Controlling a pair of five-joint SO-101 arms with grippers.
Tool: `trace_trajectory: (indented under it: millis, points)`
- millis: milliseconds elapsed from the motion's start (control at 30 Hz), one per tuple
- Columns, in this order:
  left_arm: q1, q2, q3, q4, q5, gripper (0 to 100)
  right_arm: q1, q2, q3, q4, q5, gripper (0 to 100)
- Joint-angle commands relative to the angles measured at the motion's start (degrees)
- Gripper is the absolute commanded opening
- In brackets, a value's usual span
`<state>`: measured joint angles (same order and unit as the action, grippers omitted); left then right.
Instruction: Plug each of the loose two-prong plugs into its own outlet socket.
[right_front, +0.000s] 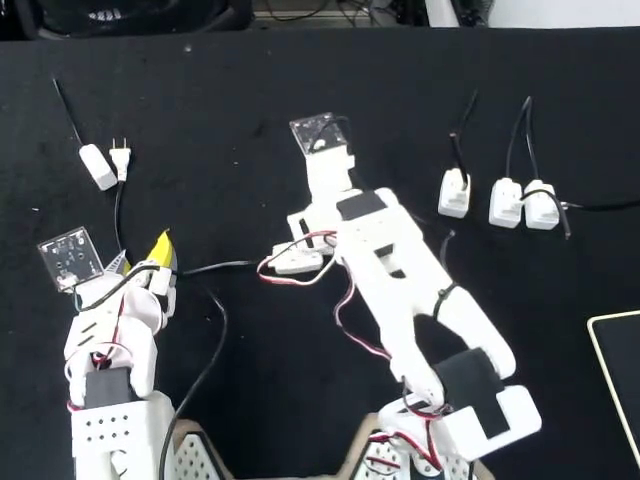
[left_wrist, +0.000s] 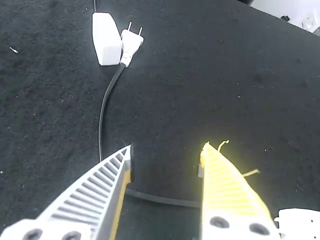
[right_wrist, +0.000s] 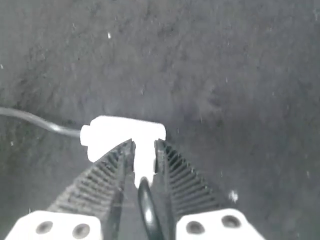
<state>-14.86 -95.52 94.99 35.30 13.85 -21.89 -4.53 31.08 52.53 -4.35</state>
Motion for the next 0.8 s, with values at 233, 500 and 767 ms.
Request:
trace_trajectory:
  millis: [233,500,767]
  points:
    - [-0.3,-0.5,-0.6,-1.2,0.7,22,0.7,-2.3,-3.5,5.2,0.2,1.0]
    - [-0.3,-0.5,-0.6,-1.2,0.5,22,0.8,-2.2,-3.6,4.9,-2.1,1.0]
    - [-0.3,-0.5,-0.6,-1.2,0.5,22,0.8,-2.2,-3.8,6.6,-2.6,1.0]
